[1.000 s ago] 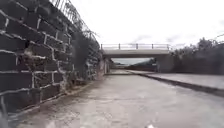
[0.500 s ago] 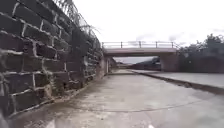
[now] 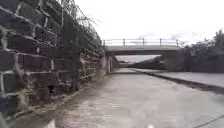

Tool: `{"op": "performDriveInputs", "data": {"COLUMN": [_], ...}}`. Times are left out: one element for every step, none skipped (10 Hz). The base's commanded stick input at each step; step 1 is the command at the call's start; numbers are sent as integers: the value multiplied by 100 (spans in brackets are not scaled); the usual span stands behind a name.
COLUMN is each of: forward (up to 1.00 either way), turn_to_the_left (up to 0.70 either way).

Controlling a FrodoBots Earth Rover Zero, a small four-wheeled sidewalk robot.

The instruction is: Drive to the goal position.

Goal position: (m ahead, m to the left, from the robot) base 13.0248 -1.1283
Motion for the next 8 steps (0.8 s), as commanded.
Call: {"op": "performDriveInputs", "data": {"forward": [100, 100, 100, 100, 100, 100, 100, 100], "turn_to_the_left": [0, 0, 0, 0, 0, 0, 0, 0]}}
